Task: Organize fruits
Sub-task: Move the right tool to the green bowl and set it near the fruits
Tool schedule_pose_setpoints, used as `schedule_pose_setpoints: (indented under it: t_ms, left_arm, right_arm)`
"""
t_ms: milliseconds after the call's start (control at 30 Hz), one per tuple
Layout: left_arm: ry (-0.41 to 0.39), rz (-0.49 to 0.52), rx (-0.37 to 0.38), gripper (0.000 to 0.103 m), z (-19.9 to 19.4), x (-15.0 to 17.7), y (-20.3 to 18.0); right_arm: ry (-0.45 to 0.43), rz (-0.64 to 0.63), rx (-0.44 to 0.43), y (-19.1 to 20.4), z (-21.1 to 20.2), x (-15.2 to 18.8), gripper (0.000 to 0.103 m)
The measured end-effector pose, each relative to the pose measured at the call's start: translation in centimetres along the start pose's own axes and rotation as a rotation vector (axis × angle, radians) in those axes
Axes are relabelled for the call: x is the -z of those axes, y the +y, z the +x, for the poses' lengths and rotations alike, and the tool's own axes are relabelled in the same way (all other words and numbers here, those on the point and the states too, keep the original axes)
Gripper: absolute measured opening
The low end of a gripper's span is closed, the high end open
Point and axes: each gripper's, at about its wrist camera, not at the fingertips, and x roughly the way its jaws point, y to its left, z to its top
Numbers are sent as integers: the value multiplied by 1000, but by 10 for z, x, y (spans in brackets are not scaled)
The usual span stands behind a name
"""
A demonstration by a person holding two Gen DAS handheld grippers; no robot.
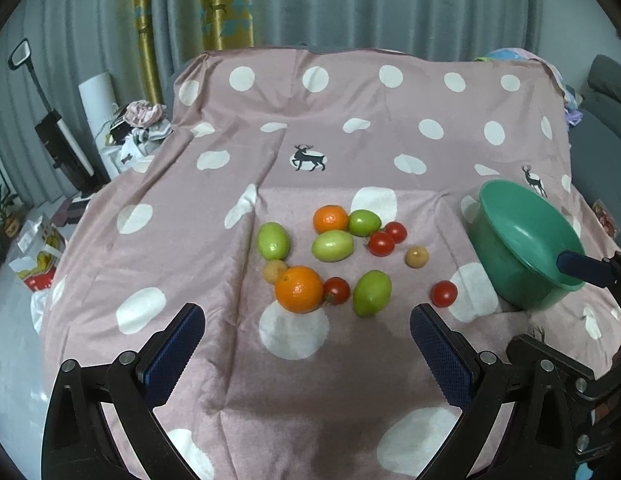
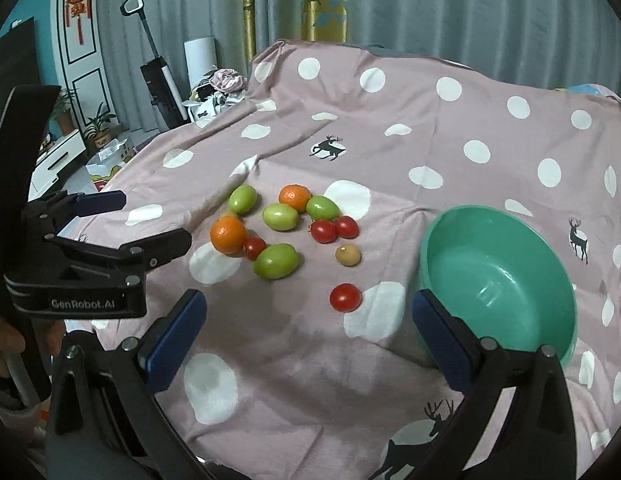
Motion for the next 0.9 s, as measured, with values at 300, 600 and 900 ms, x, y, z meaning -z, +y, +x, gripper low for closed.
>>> schedule_pose_setpoints:
  t_ms: [300,600,900]
  left_arm:
    - [2,4,25,102,3,1,1]
    - [6,7,53,102,6,1,1]
    - [15,1,66,102,9,2,4]
  right_arm:
    - [10,24,27,3,3,-5,103]
    - [21,23,39,2,7,-5,103]
    - [28,26,37,1,10,-6,103]
